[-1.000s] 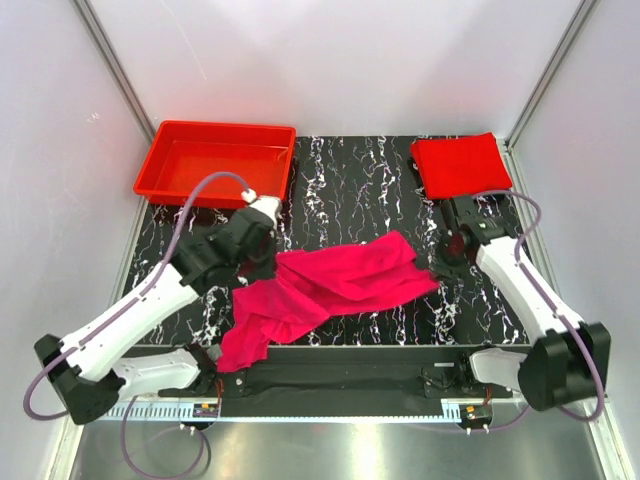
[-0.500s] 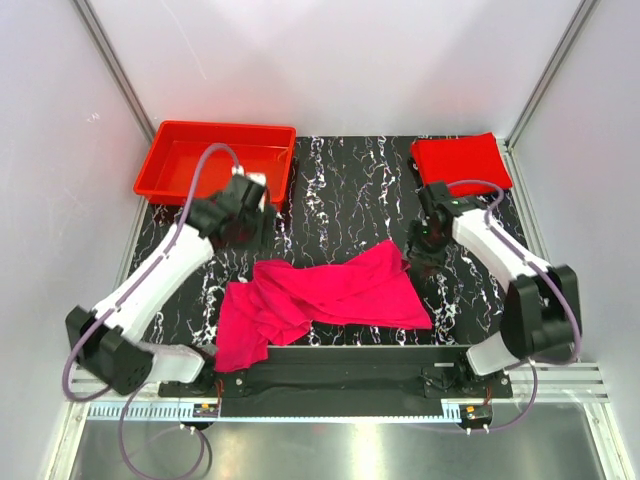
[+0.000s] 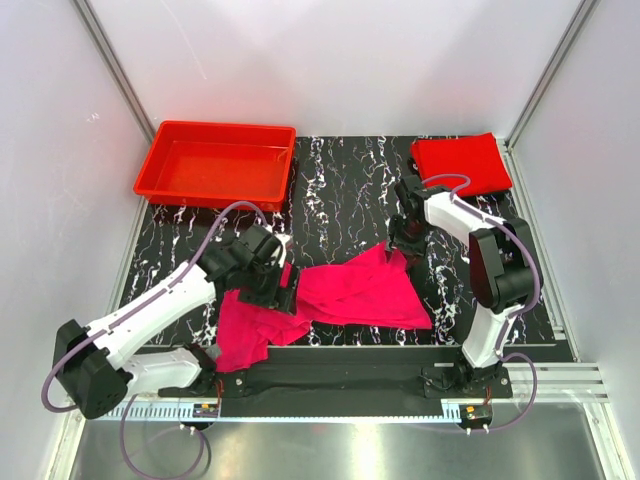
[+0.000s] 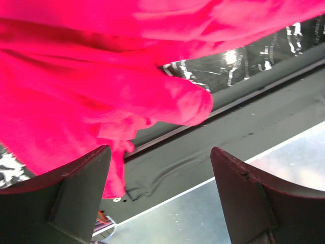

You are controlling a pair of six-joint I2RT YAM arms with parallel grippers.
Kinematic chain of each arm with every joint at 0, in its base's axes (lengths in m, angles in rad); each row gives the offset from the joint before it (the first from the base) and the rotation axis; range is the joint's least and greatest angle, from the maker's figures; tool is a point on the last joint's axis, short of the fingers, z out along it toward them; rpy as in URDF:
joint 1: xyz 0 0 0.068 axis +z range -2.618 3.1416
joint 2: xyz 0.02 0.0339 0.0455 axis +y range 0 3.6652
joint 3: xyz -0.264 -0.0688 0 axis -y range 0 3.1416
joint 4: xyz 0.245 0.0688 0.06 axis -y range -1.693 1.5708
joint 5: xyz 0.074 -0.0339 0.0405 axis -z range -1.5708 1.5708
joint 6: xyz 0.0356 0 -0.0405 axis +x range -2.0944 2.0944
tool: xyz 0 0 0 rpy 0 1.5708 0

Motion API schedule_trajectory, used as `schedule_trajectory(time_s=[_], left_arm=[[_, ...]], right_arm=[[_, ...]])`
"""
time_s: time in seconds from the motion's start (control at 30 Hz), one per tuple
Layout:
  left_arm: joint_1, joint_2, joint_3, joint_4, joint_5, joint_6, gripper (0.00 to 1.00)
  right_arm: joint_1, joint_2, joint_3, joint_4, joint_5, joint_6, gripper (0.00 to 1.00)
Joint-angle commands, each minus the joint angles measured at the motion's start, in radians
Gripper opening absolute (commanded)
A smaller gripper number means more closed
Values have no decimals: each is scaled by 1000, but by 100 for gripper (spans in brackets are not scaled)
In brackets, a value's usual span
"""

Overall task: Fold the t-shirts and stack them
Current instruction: Flatten the tshirt out

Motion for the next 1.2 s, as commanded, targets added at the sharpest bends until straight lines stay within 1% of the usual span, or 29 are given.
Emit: schedule_trajectory(time_s=[0.0,0.07,0.17,0.23,0.3,0.33,0.43,0.5,0.53,0.57,0.6,0.63,0.67,0.7,0.73,0.77,0.8,0.83,0.87,0.93,0.97,1.0,1.03,1.07,1.1,1.17], left_arm=[[-36,32,5,99,76,-37,86],[-56,52,12,107,69,-43,87],[-70,126,22,99,62,-48,86],[-81,193,20,90,70,-46,84],[-96,235,17,96,90,-40,79],[-103,256,13,102,93,-40,75],[-115,267,-4,123,110,-37,71],[-119,269,-18,151,121,-34,71],[-118,275,-33,165,122,-35,68],[-118,284,-40,188,122,-34,65],[-119,294,-41,192,110,-32,60],[-119,305,-40,191,96,-31,53],[-118,313,-31,188,76,-28,34],[-118,308,-26,183,63,-25,27],[-118,302,-20,177,46,-23,19],[-118,292,-9,154,-2,-23,12],[-118,263,6,141,-26,-21,8],[-118,249,19,125,-57,-21,4],[-118,232,31,89,-115,-23,0],[-118,174,69,55,-180,-31,0],[-118,146,81,18,-242,-40,0],[-118,99,106,2,-272,-43,0],[-119,68,115,-7,-292,-44,0],[-118,43,127,-34,-341,-61,0],[-118,-3,144,-42,-361,-66,0],[-118,-35,169,-65,-399,-71,0]], right_arm=[[-5,-5,34,3,60,-5,60],[-10,9,26,4,60,-16,61],[-13,27,12,29,57,-37,60],[-15,38,3,52,55,-48,59],[-13,47,0,72,46,-54,58],[-13,56,0,76,44,-57,57],[-15,72,11,63,57,-54,52],[-21,70,5,70,61,-53,48],[-24,67,-6,73,61,-50,46],[-27,66,-8,78,61,-51,42],[-30,67,-9,79,61,-48,36],[-33,64,-8,76,63,-50,31],[-33,61,-8,72,86,-50,26],[-38,47,-11,63,92,-54,18],[-38,38,-15,59,99,-56,14],[-41,27,-21,53,113,-57,11],[-44,14,-28,44,122,-60,4],[-45,-12,-40,35,130,-68,0],[-47,-26,-46,23,144,-71,0],[-47,-92,-83,0,152,-79,0],[-48,-115,-93,-29,164,-79,0],[-48,-175,-118,-40,169,-76,0],[-48,-206,-130,-49,170,-73,0],[-48,-235,-143,-78,181,-67,0],[-50,-290,-159,-94,185,-56,0],[-58,-341,-167,-159,208,-42,0]])
